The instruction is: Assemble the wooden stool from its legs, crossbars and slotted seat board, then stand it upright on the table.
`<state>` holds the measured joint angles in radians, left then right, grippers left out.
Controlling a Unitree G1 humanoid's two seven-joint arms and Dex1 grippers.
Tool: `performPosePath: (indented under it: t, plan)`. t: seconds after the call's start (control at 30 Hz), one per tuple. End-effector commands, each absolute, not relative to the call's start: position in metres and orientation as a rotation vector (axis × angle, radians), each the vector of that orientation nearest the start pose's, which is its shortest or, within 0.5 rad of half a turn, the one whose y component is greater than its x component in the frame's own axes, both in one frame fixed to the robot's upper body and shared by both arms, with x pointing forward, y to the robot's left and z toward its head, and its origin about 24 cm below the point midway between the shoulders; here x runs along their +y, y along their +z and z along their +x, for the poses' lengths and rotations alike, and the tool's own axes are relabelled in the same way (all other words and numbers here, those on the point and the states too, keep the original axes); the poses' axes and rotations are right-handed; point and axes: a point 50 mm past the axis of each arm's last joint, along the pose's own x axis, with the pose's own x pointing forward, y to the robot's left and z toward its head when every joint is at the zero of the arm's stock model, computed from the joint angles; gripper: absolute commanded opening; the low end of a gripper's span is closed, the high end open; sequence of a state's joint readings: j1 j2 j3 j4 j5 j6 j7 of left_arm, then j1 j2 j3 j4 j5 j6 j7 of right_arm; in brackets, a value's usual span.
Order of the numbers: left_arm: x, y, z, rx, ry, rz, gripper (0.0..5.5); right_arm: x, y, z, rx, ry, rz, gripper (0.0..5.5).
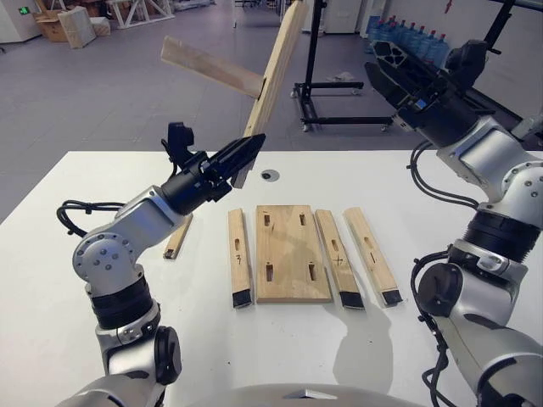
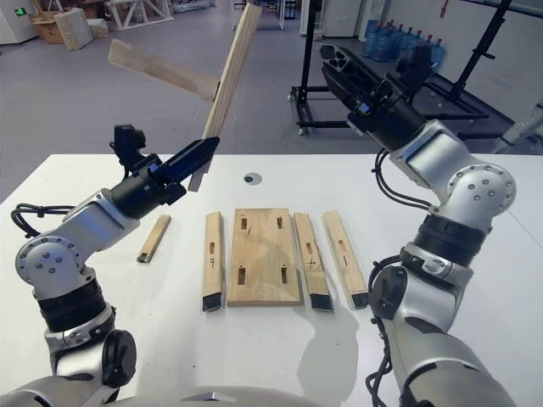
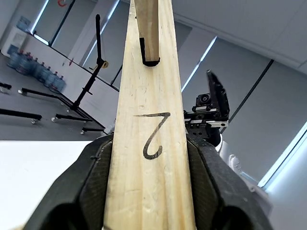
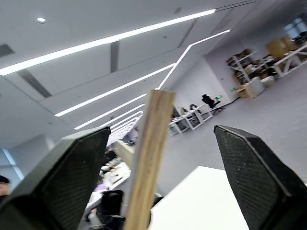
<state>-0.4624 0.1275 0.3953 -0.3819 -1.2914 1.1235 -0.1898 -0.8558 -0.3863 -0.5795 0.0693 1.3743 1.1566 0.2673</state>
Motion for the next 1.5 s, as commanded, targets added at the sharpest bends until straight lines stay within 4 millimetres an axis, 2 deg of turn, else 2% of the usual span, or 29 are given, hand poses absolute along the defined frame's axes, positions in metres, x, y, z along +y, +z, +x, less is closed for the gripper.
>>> performPosePath:
  t: [0.03,0.2,0.33,0.7,0.83,0.97,1.07,1.3,1.5]
  plan:
    - [0.120,0.196,0.252,0.089,-1.065,-0.864,2.02,-0.173,0.275,0.294,-0.087,1.111,0.843,3.99]
    - [0.112,0.201,0.247,0.093,-1.110,-0.926,2.02,-0.164,0.261,0.298,0.018,1.088,0.872,3.99]
    - [0.110,0.206,0.244,0.090,-1.136,-0.927,2.02,-0.167,0.249,0.305,0.074,1.024,0.890,3.99]
    - [0.106,0.194,0.241,0.148,-1.155,-0.886,2.02,-0.157,0.263,0.295,0.019,1.141,0.886,3.99]
    - [0.107,0.192,0.241,0.151,-1.151,-0.882,2.02,-0.156,0.261,0.291,0.024,1.156,0.870,4.65]
    - [0.106,0.191,0.240,0.148,-1.157,-0.878,2.02,-0.151,0.254,0.297,0.073,1.152,0.899,5.28]
    - [0.106,0.191,0.239,0.145,-1.165,-0.877,2.02,-0.149,0.250,0.302,0.101,1.138,0.916,5.31]
    - [0.103,0.189,0.235,0.157,-1.189,-0.871,2.02,-0.135,0.261,0.308,0.101,1.199,0.967,5.31]
    - [0.101,0.189,0.234,0.164,-1.198,-0.869,2.02,-0.130,0.261,0.306,0.125,1.239,0.998,5.31]
